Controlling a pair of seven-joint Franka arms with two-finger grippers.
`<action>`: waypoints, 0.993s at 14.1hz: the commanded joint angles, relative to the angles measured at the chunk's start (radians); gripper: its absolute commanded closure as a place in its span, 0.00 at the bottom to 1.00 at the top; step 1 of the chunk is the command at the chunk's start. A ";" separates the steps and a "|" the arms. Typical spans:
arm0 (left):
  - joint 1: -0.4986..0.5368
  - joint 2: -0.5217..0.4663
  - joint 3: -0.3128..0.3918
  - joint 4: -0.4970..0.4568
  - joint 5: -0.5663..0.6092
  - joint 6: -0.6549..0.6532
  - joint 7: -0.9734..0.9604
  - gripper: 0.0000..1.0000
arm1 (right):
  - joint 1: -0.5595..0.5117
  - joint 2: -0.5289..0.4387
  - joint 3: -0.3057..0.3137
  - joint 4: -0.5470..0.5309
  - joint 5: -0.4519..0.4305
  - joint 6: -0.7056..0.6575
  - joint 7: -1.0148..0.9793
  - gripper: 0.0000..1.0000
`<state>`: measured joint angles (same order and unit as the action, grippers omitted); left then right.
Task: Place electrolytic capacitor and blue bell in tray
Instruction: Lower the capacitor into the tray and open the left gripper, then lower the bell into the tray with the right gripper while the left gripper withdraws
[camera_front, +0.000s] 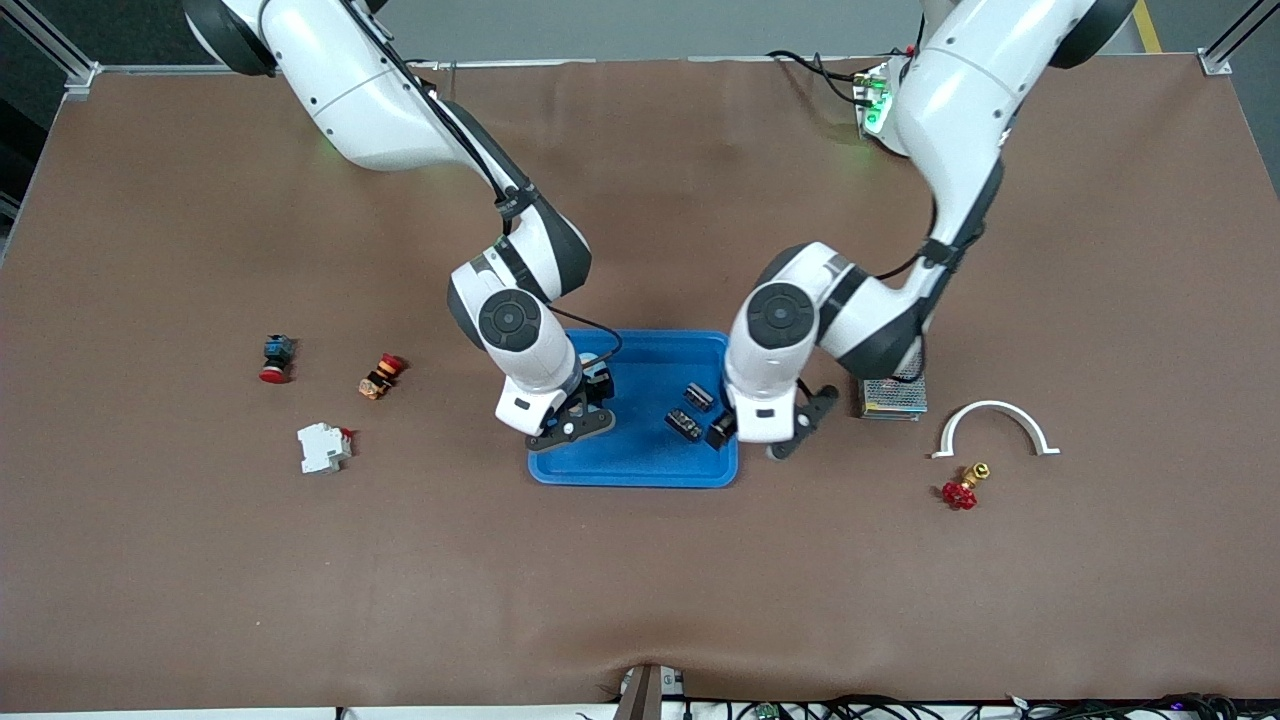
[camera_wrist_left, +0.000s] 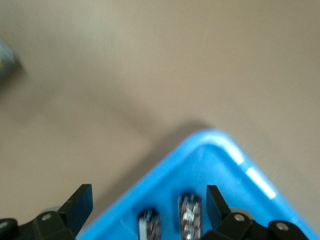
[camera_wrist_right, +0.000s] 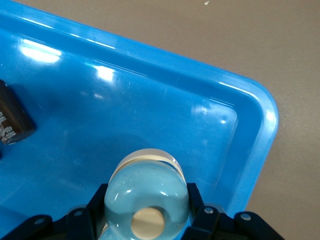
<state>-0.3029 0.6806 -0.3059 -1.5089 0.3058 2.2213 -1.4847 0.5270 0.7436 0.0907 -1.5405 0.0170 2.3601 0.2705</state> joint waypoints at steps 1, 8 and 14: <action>0.019 -0.016 0.005 0.039 0.082 -0.015 0.087 0.00 | 0.016 0.033 -0.012 0.048 -0.009 -0.002 0.029 0.63; 0.194 -0.119 -0.009 0.033 0.110 -0.078 0.328 0.00 | 0.021 0.072 -0.012 0.049 -0.011 0.034 0.029 0.63; 0.267 -0.173 -0.010 0.036 0.107 -0.149 0.437 0.00 | 0.024 0.086 -0.015 0.049 -0.035 0.041 0.029 0.63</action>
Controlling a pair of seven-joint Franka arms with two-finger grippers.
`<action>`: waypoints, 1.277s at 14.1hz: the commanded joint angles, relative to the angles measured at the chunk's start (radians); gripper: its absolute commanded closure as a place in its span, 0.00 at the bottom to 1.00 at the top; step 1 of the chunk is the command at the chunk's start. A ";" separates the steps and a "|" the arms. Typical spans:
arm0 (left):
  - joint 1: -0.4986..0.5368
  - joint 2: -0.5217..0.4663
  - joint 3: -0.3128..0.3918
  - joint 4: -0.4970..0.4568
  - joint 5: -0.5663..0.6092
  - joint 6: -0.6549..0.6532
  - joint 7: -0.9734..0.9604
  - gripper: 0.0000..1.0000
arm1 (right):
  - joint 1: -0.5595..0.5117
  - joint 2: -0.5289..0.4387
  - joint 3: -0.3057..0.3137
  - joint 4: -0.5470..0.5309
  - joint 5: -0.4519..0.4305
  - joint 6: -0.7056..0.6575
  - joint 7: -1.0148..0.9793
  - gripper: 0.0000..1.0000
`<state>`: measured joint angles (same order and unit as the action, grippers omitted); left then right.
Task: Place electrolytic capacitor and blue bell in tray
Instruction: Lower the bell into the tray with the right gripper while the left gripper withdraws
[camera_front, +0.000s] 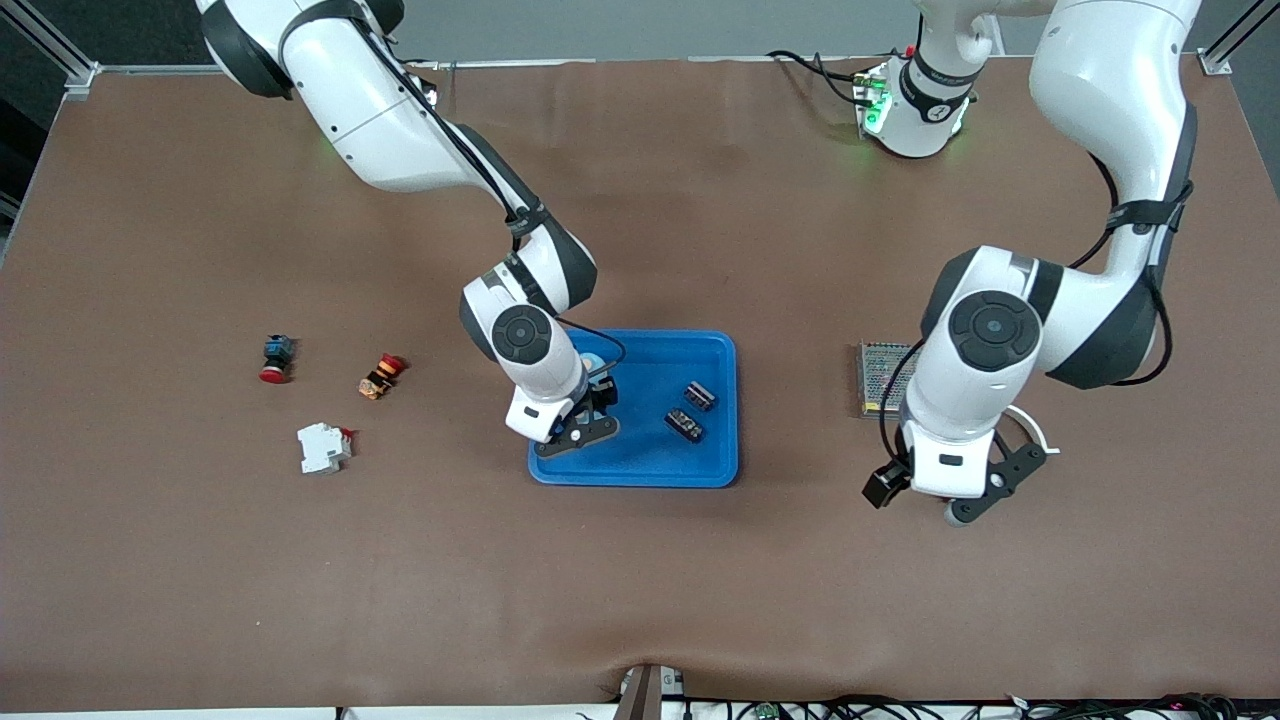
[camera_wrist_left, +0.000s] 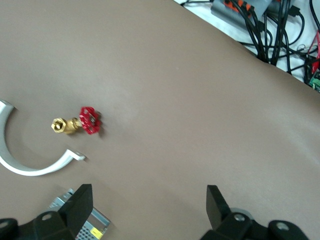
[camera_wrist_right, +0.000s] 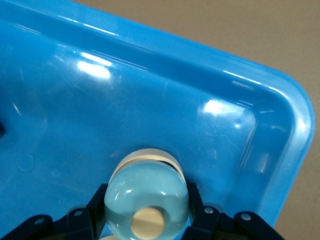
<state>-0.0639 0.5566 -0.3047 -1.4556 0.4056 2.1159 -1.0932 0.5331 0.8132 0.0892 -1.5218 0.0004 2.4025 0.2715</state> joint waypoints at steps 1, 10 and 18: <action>0.056 -0.061 -0.013 -0.017 0.002 -0.050 0.096 0.00 | 0.018 0.020 -0.014 0.031 -0.019 0.000 0.028 0.63; 0.154 -0.130 -0.013 -0.025 -0.054 -0.177 0.380 0.00 | 0.019 0.021 -0.014 0.029 -0.017 0.007 0.028 0.08; 0.216 -0.202 -0.013 -0.023 -0.099 -0.273 0.588 0.00 | 0.015 -0.023 -0.012 0.023 0.001 -0.016 0.029 0.00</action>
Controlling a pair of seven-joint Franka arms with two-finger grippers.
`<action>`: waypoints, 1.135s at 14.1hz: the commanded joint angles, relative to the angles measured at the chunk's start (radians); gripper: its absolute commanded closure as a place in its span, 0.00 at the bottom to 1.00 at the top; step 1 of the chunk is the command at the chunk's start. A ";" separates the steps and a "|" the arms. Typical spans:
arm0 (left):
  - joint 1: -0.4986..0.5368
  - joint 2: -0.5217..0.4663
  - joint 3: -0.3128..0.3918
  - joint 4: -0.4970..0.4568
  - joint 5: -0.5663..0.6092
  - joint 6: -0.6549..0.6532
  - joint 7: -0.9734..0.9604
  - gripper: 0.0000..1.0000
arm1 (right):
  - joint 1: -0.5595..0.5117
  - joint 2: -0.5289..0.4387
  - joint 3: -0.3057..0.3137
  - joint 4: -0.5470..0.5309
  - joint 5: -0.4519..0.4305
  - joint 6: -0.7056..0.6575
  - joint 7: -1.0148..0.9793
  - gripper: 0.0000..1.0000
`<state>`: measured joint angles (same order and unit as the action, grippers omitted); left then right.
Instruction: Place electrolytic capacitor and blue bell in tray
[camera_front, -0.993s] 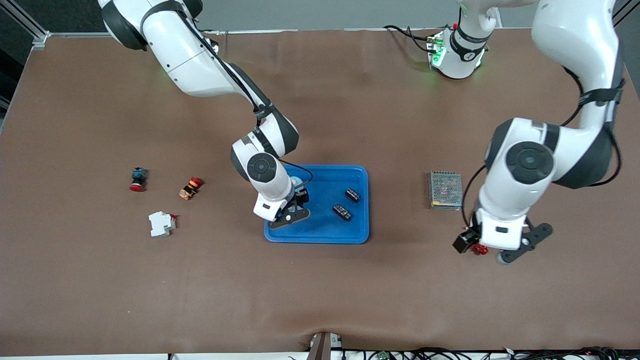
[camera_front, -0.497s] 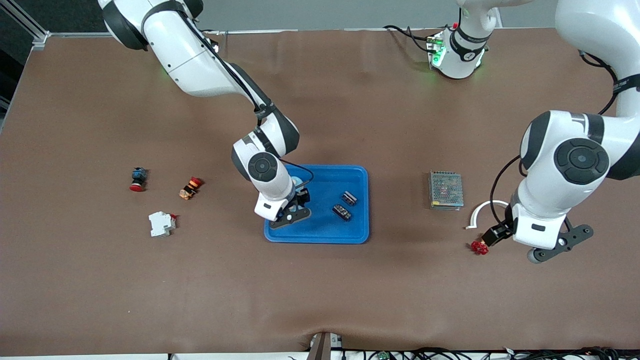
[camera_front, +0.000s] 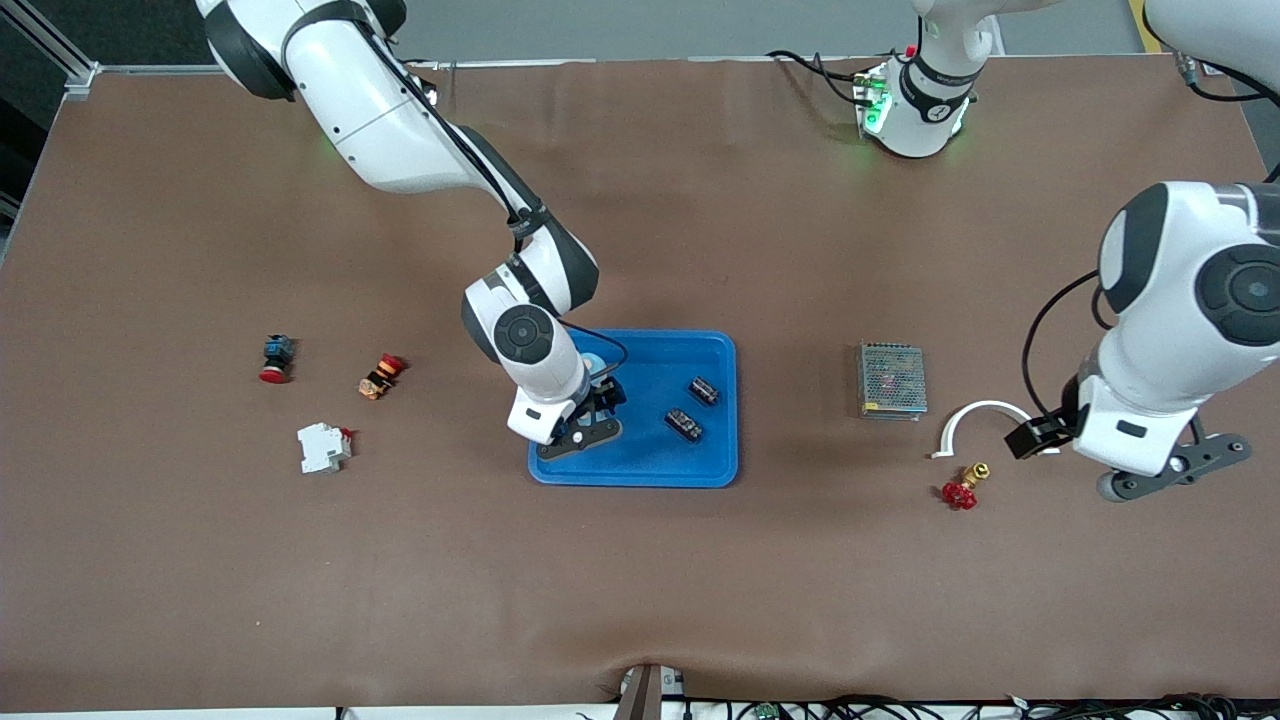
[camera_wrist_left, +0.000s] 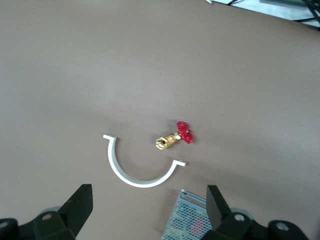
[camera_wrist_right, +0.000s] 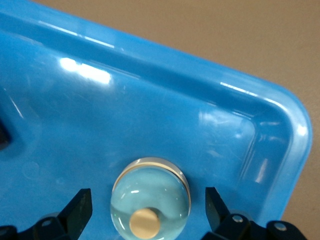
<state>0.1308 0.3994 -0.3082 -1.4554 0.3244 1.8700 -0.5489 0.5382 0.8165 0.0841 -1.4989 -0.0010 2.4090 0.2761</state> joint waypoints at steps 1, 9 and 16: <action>0.030 -0.053 -0.011 -0.022 -0.019 -0.029 0.069 0.00 | 0.011 -0.042 -0.007 -0.001 0.003 -0.046 0.025 0.00; 0.101 -0.132 -0.008 -0.020 -0.107 -0.068 0.253 0.00 | 0.006 -0.239 -0.006 -0.001 0.003 -0.379 0.035 0.00; 0.101 -0.228 0.000 -0.016 -0.195 -0.186 0.282 0.00 | -0.011 -0.456 -0.007 -0.007 0.003 -0.703 0.034 0.00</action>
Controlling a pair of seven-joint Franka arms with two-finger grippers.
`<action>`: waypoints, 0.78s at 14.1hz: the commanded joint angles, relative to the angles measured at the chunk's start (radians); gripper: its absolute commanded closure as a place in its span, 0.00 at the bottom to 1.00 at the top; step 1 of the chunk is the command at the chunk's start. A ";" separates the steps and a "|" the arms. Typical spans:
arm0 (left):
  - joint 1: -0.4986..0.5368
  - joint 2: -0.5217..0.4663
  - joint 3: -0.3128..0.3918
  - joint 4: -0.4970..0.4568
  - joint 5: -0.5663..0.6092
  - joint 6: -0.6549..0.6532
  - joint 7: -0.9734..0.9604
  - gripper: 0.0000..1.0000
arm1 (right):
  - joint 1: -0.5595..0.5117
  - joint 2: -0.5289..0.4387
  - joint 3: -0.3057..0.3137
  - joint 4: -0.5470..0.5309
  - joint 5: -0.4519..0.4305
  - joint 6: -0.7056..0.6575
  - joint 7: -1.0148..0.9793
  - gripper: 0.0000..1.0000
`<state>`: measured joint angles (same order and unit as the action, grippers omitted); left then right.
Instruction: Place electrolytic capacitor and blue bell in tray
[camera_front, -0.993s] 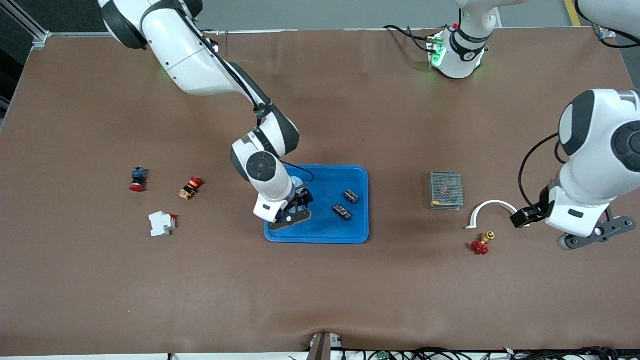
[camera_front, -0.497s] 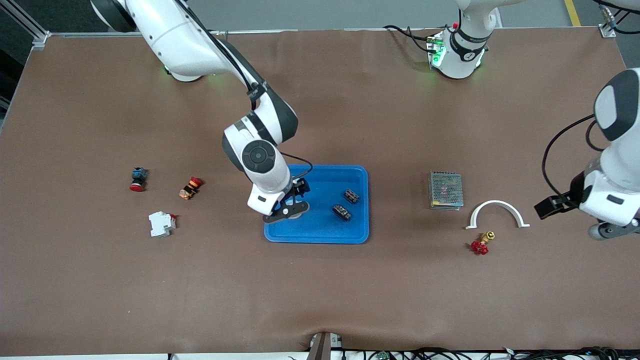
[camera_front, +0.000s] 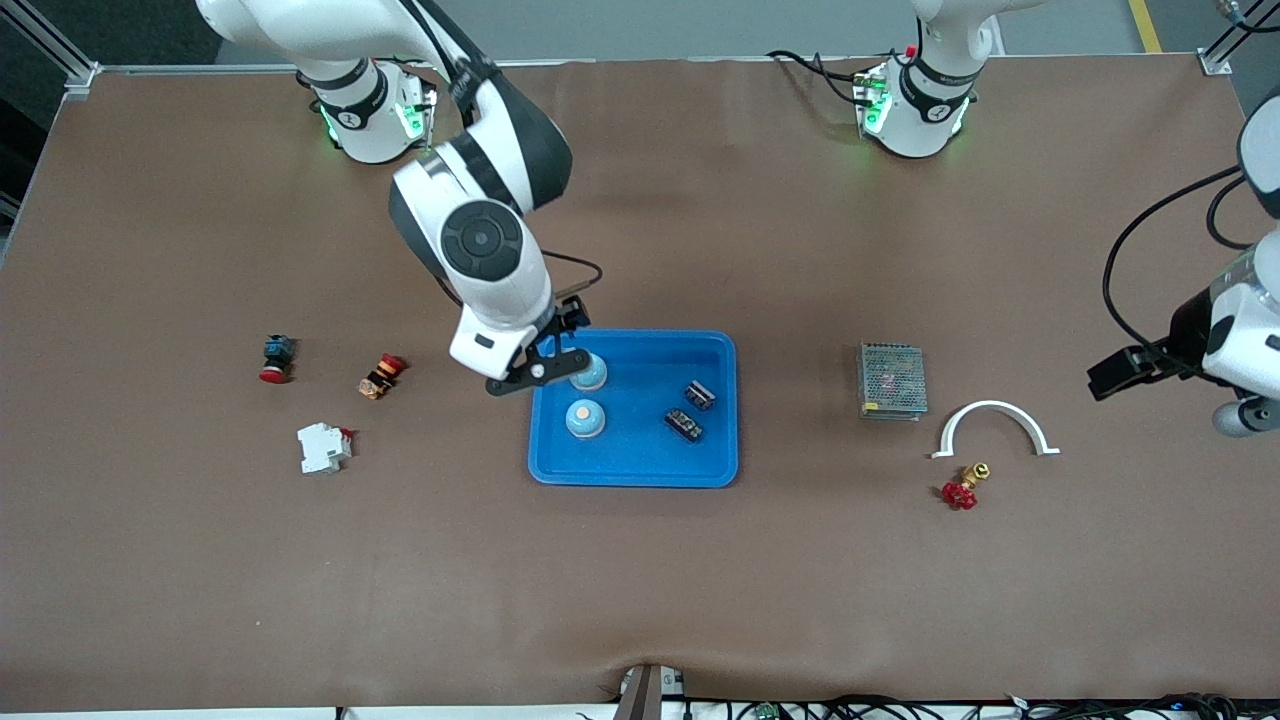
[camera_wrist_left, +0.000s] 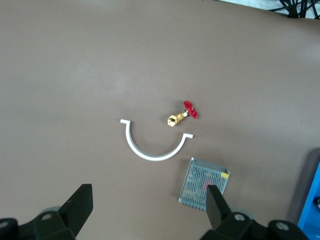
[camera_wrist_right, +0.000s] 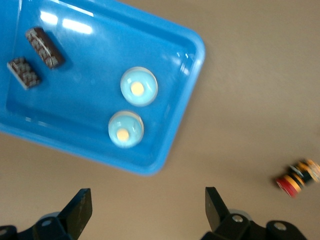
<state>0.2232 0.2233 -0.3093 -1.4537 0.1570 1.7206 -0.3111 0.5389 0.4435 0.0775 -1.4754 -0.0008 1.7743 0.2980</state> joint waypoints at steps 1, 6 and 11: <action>-0.007 -0.083 0.006 -0.019 -0.028 -0.038 0.100 0.00 | -0.025 -0.116 -0.001 -0.037 0.004 -0.108 0.010 0.00; -0.130 -0.200 0.114 -0.094 -0.092 -0.087 0.141 0.00 | -0.135 -0.317 -0.001 -0.140 0.002 -0.197 -0.007 0.00; -0.192 -0.323 0.177 -0.235 -0.146 -0.093 0.144 0.00 | -0.292 -0.454 -0.001 -0.230 0.002 -0.263 -0.121 0.00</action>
<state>0.0554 -0.0171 -0.1599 -1.5980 0.0302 1.6256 -0.1906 0.3117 0.0701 0.0637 -1.6119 -0.0011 1.4996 0.2192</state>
